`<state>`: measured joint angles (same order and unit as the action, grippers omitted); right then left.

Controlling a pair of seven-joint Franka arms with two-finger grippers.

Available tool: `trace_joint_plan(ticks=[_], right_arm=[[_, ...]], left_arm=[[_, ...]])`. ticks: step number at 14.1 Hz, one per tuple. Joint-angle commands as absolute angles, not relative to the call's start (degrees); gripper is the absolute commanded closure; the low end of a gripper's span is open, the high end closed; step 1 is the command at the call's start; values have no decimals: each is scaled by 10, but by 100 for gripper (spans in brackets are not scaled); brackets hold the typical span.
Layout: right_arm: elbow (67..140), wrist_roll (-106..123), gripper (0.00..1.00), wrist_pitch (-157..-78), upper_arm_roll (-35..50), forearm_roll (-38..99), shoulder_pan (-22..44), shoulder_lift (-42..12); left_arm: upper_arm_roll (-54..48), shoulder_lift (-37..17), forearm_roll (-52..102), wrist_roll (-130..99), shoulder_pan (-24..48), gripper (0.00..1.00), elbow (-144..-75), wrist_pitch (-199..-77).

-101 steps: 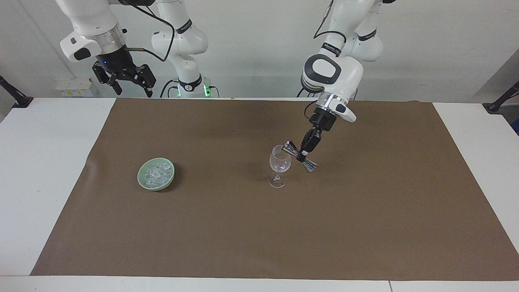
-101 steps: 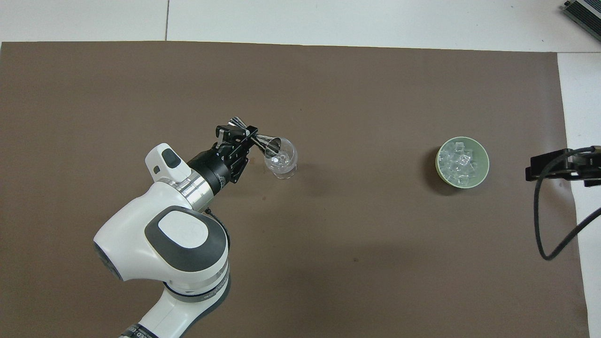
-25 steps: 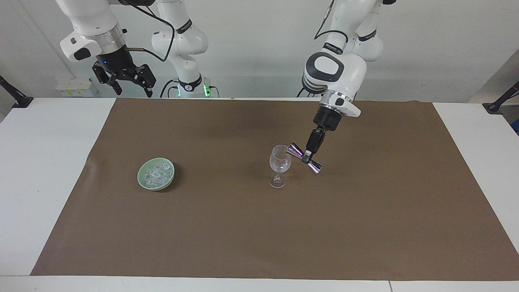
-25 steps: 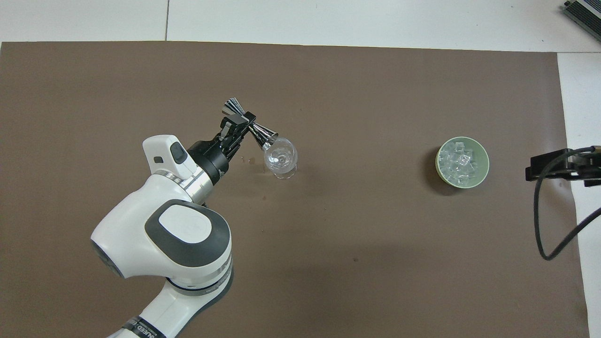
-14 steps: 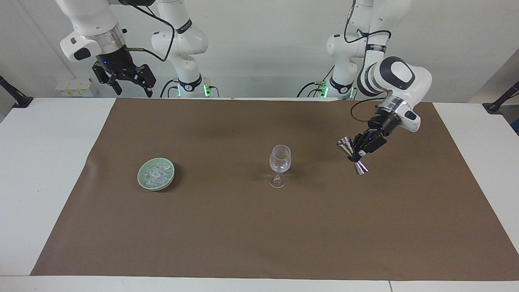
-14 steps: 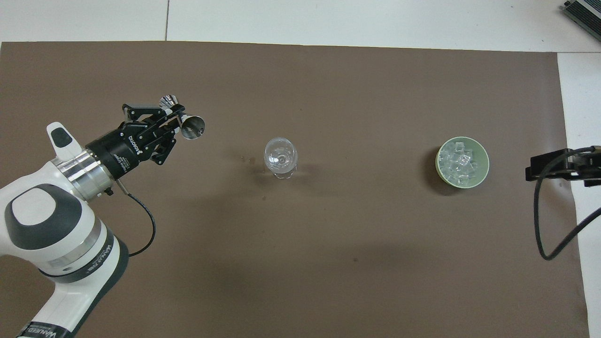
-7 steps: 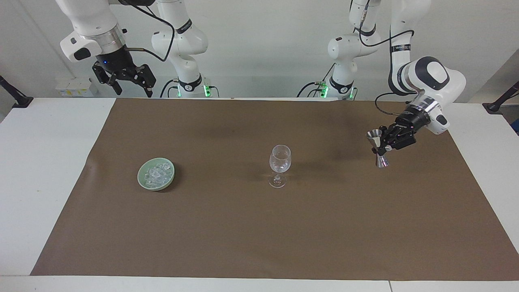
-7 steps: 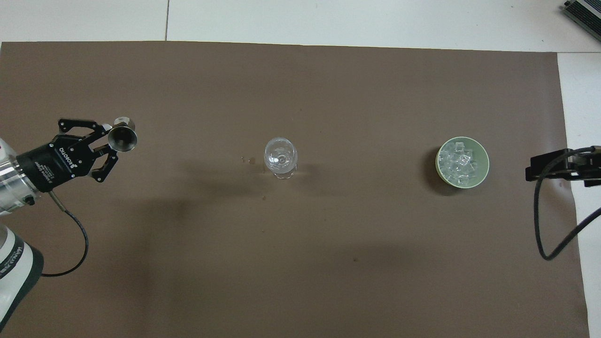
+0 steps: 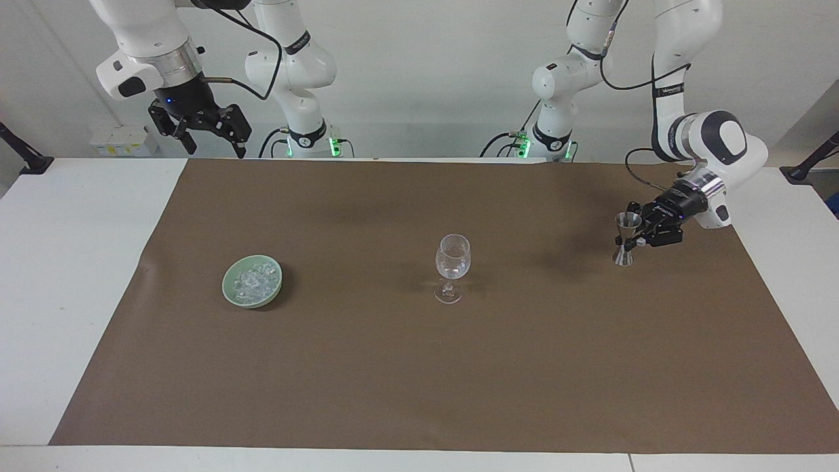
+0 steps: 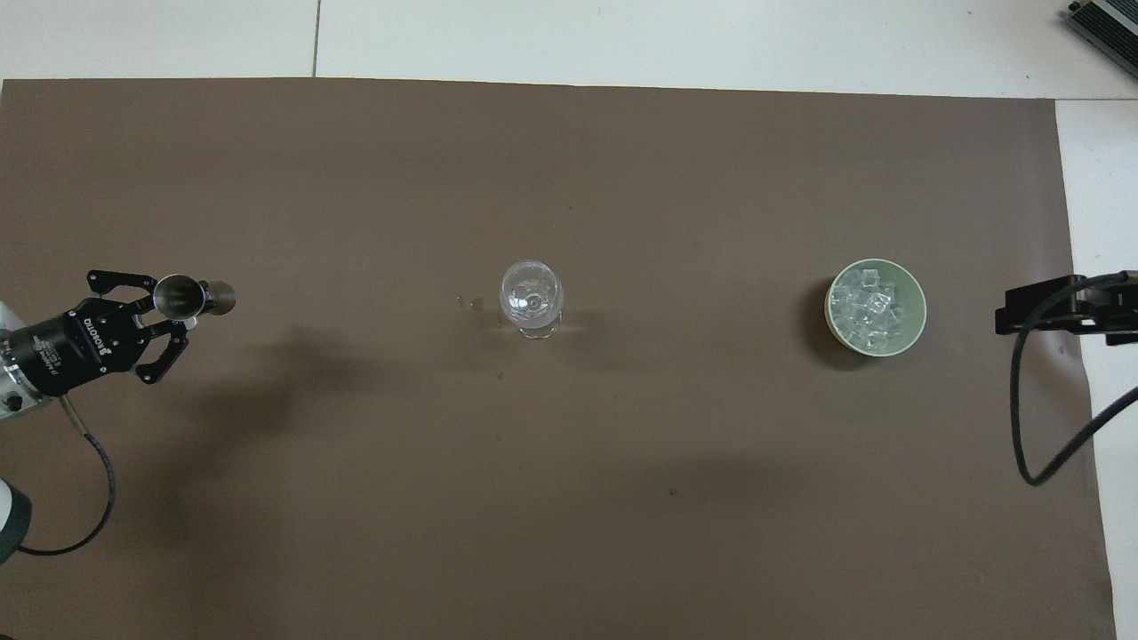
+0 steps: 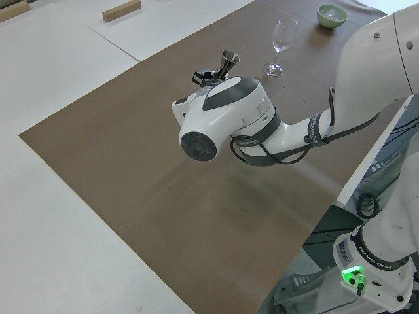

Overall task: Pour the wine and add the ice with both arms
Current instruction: 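Carry the shaker back toward its start spot with the left gripper, then lower the shaker with the left gripper while the right gripper reaches the ice cup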

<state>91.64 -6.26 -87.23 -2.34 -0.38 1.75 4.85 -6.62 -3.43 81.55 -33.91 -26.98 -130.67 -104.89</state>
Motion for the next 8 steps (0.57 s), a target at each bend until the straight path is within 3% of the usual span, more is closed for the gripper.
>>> trace_joint_plan(ticks=[1,8], right_arm=[[962,-37,0,-930,-21,9,9,55],[1101,70,0,-1082,-20,25,8,55]], left_arm=[[-71,-85,783,-373,-306,100,-1267,-1000],[-71,-142,755,-401,-326,100,-1228,-988]])
